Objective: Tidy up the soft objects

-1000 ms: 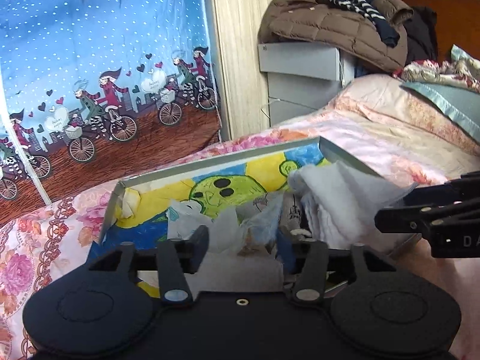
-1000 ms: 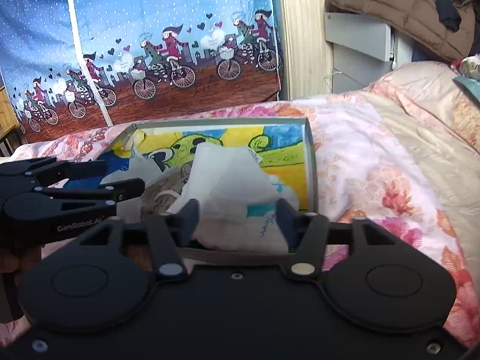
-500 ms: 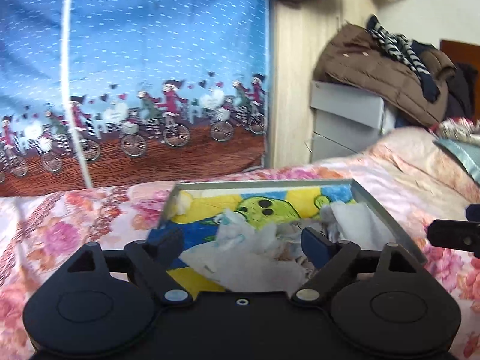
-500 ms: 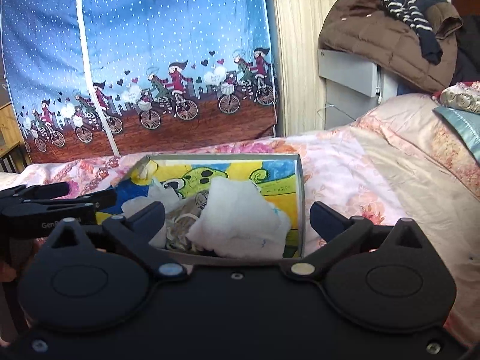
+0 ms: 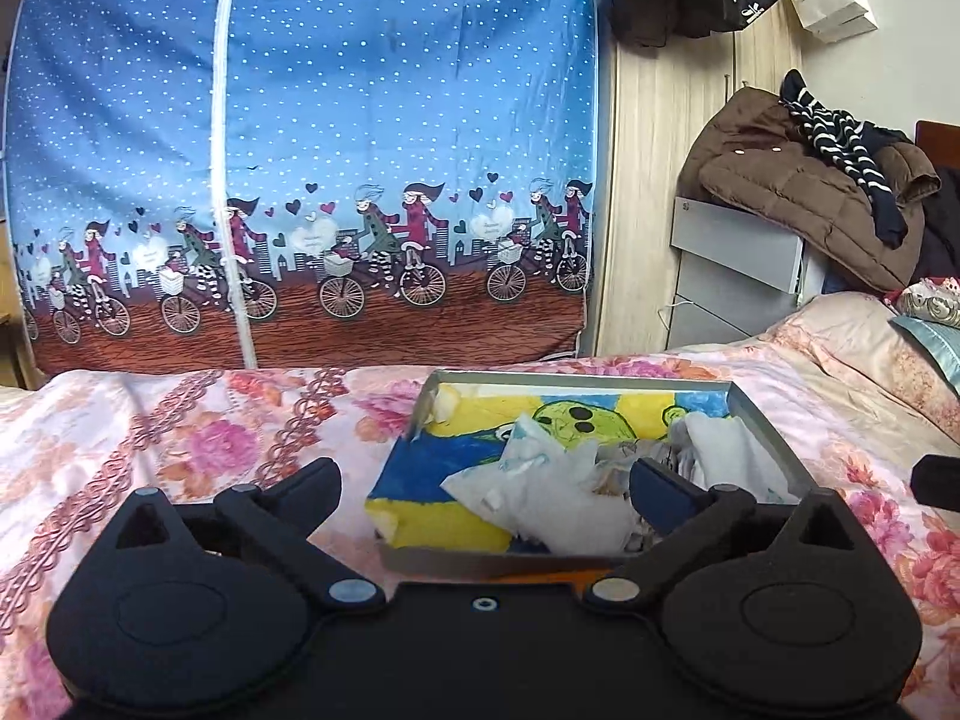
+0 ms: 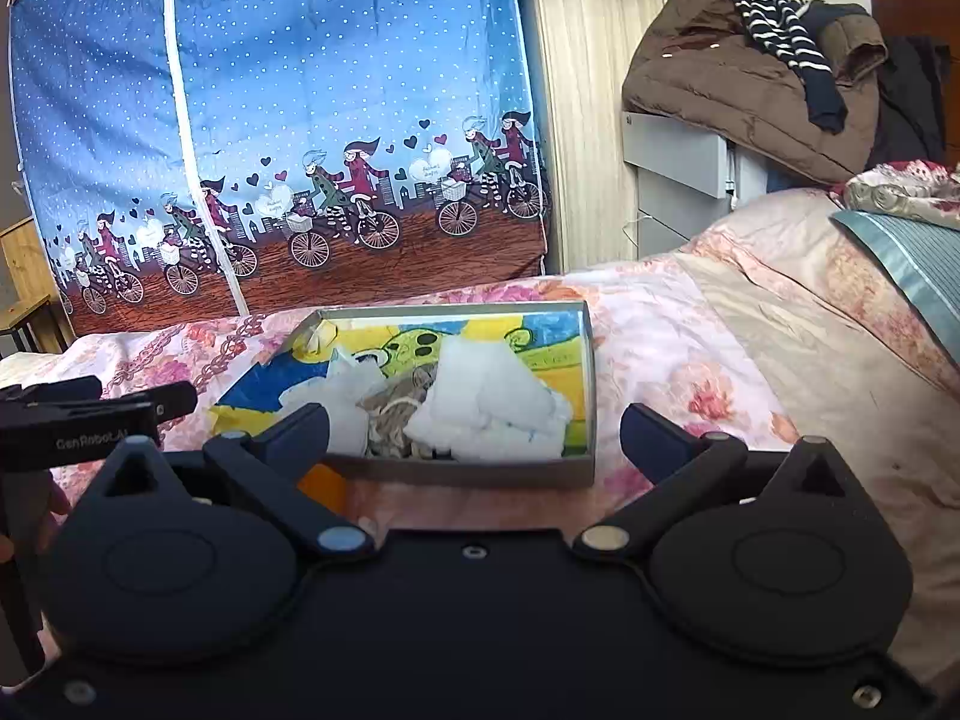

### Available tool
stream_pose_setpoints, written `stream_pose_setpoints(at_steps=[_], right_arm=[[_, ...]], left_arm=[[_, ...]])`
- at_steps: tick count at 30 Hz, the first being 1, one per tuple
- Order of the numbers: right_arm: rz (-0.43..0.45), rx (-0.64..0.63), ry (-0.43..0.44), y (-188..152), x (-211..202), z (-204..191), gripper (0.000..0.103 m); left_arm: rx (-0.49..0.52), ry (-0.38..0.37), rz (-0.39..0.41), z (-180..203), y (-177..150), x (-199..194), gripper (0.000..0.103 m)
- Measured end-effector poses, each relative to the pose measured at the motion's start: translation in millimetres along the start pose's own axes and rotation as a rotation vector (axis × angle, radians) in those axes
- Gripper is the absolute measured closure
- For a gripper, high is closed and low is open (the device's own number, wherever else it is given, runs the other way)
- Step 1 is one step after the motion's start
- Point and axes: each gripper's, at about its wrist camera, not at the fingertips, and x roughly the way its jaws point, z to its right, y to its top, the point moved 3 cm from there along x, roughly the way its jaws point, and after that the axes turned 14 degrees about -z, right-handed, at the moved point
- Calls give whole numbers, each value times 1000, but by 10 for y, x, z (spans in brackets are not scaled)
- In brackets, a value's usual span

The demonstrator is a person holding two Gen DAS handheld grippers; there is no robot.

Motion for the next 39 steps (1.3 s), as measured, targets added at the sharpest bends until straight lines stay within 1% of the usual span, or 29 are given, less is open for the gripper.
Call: stream_pose_setpoints(at_steps=[7,13,18,22,39], right_arm=[[-16,-5,-3,-162,-166,45,0],[-36,3,-3,-290,-258,88,0],[-66,-2,-4,-401,-270,101,0],[-88,-14,-3,-470,-264,84,0],[-167,-41,24,-723,-254,-11,0]], left_arm=[[7,-7,-40,-58,-214,-222,1],[46,-7,-48,-46,-386,-357,1],[57,-15,-68,-47,-524,-444,1],[87,-23,-91,-36,-630,-484,1],[117,-16,-165,-144,-941,-545,1]])
